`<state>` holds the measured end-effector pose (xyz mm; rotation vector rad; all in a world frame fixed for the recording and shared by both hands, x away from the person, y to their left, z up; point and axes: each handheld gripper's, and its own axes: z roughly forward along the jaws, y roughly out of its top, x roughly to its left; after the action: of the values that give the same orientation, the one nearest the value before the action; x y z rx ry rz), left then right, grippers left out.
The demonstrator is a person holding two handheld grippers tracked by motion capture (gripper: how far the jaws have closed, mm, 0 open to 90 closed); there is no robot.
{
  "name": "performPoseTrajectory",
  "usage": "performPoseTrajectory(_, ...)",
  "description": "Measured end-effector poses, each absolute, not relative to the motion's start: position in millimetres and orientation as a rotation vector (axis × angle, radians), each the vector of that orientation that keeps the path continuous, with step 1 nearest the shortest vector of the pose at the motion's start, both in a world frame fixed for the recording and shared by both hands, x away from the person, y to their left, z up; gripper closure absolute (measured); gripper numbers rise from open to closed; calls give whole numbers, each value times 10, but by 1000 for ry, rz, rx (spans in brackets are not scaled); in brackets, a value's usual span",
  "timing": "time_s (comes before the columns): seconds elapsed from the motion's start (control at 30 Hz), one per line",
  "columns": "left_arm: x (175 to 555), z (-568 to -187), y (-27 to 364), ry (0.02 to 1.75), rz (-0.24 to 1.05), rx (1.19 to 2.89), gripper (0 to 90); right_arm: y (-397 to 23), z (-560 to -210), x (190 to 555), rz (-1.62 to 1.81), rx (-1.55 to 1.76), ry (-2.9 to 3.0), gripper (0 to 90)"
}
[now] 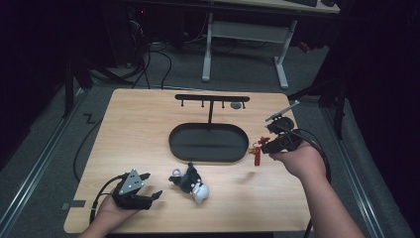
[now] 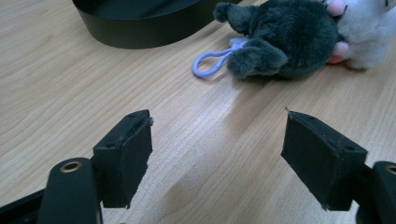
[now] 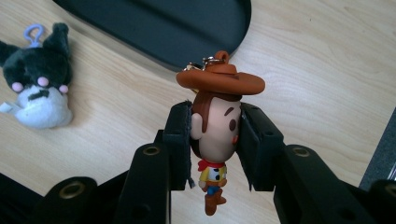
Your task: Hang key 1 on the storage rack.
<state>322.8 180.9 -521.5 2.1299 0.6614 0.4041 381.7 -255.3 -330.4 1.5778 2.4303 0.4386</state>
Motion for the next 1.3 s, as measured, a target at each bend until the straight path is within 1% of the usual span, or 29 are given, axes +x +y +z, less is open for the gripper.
performPoseTrajectory(0.57,3226,-5220,1818,662,403,2131,244,-2507,-3177,4121,449,1579,2385,667)
performPoseTrajectory(1.3,3224,-5226,1830,662,402,2132,244,-2427,-3115,4374,469,1574,2362,667)
